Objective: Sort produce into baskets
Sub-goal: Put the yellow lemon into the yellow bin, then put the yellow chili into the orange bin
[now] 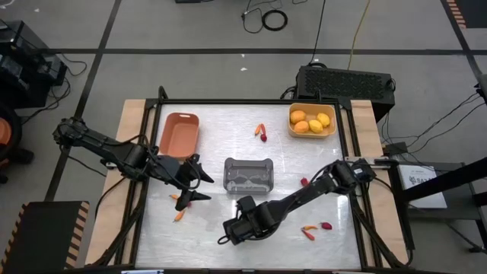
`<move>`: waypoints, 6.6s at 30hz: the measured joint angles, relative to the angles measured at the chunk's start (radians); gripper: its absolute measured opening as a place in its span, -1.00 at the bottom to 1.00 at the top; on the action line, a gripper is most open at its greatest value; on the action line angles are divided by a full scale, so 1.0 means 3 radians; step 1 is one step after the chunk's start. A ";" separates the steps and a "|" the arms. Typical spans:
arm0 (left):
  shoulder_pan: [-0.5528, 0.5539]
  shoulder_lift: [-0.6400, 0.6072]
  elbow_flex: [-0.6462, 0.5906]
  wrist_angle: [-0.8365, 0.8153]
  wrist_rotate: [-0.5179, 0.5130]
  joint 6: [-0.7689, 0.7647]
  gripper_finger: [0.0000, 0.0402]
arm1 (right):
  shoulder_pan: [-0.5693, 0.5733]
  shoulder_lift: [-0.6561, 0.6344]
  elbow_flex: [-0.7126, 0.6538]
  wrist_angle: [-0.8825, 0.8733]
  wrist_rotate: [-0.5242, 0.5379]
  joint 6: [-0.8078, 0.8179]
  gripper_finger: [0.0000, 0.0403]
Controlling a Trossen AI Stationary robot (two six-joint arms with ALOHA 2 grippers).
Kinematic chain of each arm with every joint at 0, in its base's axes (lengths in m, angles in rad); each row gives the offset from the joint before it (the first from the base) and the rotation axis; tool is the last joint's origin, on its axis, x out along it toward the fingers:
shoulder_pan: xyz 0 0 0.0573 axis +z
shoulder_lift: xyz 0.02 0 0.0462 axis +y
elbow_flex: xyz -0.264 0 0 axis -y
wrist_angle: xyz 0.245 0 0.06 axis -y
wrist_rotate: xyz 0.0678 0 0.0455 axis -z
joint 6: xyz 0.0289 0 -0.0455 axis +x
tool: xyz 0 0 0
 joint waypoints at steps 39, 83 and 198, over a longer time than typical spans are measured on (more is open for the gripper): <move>0.0001 0.0000 0.0000 0.0005 -0.0075 0.0020 0.43 | 0.0122 0.0261 0.0000 0.0243 -0.0205 0.0275 0.73; 0.0600 0.0000 0.0000 -0.0009 0.0040 0.0972 0.43 | -0.0694 -0.1621 -0.0122 -0.1897 0.0544 -0.0739 -0.05; -0.0534 0.1053 -0.0003 -0.1523 0.0663 -0.2055 0.43 | -0.1879 -0.3251 -0.2169 0.0335 0.0019 -0.4121 0.30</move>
